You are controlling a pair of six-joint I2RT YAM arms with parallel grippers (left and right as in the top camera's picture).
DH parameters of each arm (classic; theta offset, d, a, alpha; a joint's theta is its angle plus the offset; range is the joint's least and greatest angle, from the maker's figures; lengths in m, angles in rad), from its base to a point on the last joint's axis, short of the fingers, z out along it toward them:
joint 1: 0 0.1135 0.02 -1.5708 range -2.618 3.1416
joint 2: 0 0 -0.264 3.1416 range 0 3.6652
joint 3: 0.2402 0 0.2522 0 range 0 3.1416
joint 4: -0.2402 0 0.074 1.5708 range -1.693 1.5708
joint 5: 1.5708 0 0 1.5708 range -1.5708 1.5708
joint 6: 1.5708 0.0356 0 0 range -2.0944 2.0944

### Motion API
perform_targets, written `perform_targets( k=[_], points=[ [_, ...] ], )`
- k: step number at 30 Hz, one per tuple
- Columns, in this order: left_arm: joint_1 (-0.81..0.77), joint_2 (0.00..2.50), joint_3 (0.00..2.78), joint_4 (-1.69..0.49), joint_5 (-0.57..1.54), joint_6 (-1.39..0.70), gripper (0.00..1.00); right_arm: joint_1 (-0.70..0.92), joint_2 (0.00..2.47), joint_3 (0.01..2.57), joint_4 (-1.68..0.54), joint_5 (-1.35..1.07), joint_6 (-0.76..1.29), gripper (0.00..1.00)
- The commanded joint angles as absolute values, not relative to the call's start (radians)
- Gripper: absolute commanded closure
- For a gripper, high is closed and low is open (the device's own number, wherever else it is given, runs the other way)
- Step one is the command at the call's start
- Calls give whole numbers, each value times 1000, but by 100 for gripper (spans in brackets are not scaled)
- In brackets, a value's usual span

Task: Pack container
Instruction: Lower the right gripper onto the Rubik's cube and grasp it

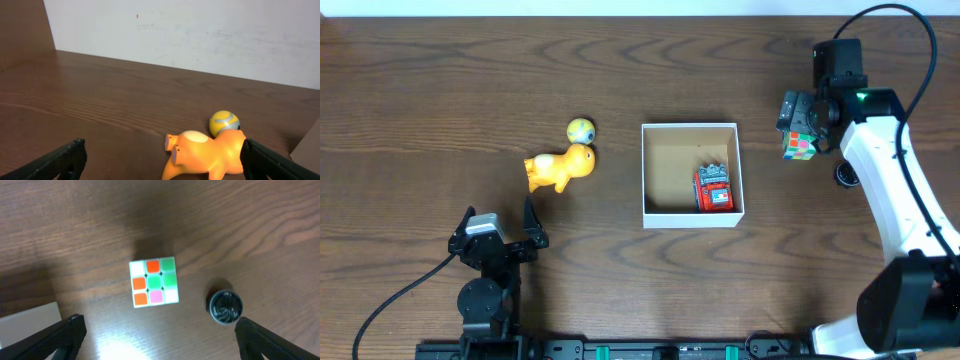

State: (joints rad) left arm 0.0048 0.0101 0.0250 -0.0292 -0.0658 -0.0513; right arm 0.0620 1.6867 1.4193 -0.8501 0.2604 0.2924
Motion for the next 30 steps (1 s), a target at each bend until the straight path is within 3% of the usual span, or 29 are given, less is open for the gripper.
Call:
perform_targets(
  k=[1, 30],
  points=[
    [8, 5, 4, -67, -75, -45, 2, 37, 1717, 1446, -835, 261, 260, 2],
    [8, 5, 4, -66, -75, -45, 2, 11, 2001, 1445, -665, 220, 201, 1]
  ],
)
